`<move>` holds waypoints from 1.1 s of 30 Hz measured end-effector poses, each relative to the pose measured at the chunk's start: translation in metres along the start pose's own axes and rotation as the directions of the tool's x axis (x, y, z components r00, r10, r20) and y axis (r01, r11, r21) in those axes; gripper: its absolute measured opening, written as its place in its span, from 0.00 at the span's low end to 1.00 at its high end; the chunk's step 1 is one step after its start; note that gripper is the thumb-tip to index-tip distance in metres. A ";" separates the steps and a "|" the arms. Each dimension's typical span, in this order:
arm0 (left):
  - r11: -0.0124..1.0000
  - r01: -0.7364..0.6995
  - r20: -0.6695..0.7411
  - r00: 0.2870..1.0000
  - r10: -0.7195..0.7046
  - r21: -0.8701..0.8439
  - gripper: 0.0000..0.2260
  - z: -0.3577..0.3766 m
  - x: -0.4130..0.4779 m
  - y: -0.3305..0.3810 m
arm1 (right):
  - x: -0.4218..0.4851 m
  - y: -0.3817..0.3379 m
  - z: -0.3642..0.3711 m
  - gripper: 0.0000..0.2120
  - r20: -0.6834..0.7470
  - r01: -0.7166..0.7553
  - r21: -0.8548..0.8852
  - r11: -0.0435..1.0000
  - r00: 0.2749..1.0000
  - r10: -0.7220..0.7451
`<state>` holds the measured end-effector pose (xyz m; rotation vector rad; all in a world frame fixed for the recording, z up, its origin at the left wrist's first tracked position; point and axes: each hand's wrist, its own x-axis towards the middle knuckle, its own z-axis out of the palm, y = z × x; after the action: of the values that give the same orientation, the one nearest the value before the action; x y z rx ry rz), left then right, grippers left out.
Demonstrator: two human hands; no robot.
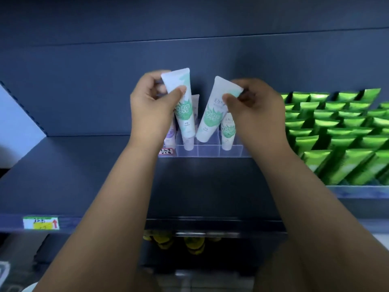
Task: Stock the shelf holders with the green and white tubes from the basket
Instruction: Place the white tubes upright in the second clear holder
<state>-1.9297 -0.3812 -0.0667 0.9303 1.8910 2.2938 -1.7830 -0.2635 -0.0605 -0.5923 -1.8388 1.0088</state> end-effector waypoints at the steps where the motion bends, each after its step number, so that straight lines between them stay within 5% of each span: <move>1: 1.000 -0.018 0.023 1.000 0.018 0.006 0.10 0.005 0.006 -0.002 | 0.003 0.002 0.000 0.07 -0.009 0.003 -0.004 1.000 1.000 -0.003; 11: 0.985 -0.112 0.205 0.975 0.084 0.130 0.07 0.042 0.061 -0.007 | 0.021 0.020 0.000 0.07 -0.106 -0.034 0.083 0.996 0.993 0.043; 18: 0.953 -0.090 0.340 0.940 -0.014 0.289 0.11 0.055 0.087 -0.022 | 0.024 0.030 0.000 0.08 -0.097 -0.033 0.129 0.991 0.994 0.046; 33: 0.869 -0.183 0.376 0.927 -0.003 0.459 0.09 0.068 0.103 -0.056 | 0.020 0.042 0.004 0.09 -0.004 -0.009 0.070 0.998 1.000 0.009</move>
<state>-2.0029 -0.2672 -0.0676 1.4068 2.3156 1.5292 -1.7963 -0.2272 -0.0869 -0.5609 -1.7908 1.0718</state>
